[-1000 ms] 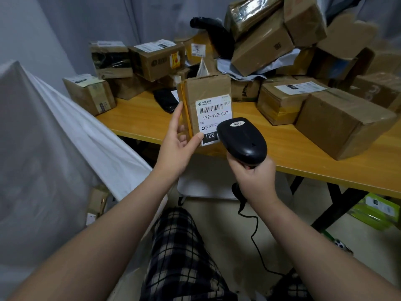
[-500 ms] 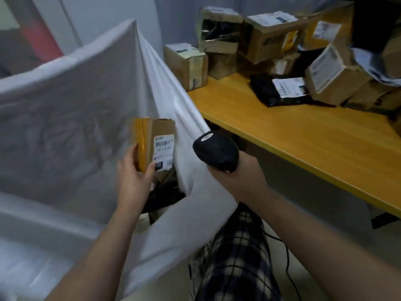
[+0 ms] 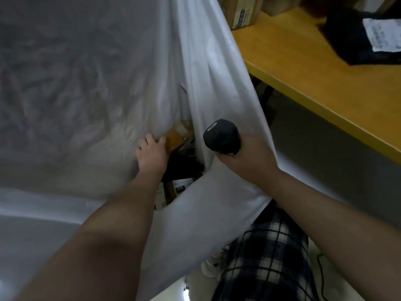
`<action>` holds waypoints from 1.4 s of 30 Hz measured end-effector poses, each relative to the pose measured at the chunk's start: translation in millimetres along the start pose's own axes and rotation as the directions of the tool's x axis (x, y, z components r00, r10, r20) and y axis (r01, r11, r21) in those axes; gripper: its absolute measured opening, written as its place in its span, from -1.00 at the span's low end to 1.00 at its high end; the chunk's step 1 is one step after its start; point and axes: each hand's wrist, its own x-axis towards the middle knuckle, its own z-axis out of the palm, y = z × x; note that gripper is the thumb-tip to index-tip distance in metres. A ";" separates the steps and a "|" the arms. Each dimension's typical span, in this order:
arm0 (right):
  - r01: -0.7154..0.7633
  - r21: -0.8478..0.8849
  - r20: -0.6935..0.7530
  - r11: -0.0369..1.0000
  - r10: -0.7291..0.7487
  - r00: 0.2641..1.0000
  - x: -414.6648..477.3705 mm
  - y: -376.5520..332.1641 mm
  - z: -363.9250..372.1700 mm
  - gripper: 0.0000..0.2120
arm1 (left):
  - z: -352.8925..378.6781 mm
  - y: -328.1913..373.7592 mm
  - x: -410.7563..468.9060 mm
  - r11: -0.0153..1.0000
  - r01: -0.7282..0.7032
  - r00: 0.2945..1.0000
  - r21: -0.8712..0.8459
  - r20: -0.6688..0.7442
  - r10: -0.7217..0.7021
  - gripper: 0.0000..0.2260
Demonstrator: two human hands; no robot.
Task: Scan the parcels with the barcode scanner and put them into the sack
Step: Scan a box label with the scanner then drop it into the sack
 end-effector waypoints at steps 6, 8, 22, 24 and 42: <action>-0.088 -0.032 -0.114 0.996 0.083 0.990 -11.5 1.1 -20.8 -0.69 | -27.8 36.2 -4.3 0.988 -0.102 0.983 -0.114 -0.164 0.082 -0.63; -0.106 0.036 -0.178 0.994 0.111 0.978 -20.2 -0.1 -33.2 -0.71 | -47.3 54.6 -16.8 0.967 -0.168 0.962 -0.192 -0.248 0.118 -0.65; -0.076 0.343 -0.583 0.936 0.275 0.765 -143.4 24.1 -188.6 -0.63 | -182.3 223.3 -130.1 0.755 -0.635 0.705 -0.165 -0.523 0.479 -0.57; -0.075 0.344 -0.641 0.936 0.293 0.709 -165.5 30.6 -214.8 -0.63 | -193.9 252.6 -145.7 0.712 -0.685 0.665 -0.152 -0.528 0.528 -0.57; 0.039 0.444 -0.815 0.895 0.385 0.433 -209.7 57.8 -419.3 -0.81 | -342.1 493.6 -140.7 0.484 -0.875 0.382 -0.002 -0.617 0.688 -0.44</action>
